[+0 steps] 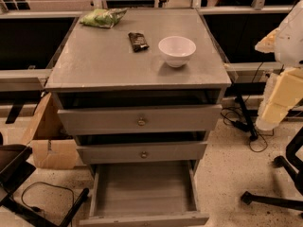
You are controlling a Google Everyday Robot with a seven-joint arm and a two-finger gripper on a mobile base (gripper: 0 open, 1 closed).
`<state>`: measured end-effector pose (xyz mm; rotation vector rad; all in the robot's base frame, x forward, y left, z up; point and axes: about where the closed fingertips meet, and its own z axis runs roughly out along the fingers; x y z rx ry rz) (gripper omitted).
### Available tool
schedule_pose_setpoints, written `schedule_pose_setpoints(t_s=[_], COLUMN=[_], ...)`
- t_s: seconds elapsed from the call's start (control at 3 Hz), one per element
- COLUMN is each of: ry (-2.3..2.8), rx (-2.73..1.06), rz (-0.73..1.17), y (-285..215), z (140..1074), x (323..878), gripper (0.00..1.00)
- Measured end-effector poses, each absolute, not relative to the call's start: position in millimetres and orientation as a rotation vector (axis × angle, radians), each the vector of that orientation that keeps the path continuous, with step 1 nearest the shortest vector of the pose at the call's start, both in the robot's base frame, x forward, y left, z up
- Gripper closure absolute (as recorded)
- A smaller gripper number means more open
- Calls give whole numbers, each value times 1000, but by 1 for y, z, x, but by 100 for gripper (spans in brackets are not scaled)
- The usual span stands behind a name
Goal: Close bottom drawer
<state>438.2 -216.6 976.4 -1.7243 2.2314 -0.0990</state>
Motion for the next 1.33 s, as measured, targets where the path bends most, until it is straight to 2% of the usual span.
schedule_pose_setpoints(t_s=[0.67, 1.33], ry=[2194, 2194], rx=[-1723, -1761], rz=[-87, -174], y=[-217, -247], z=[941, 813], x=[429, 413], gripper=[0, 0])
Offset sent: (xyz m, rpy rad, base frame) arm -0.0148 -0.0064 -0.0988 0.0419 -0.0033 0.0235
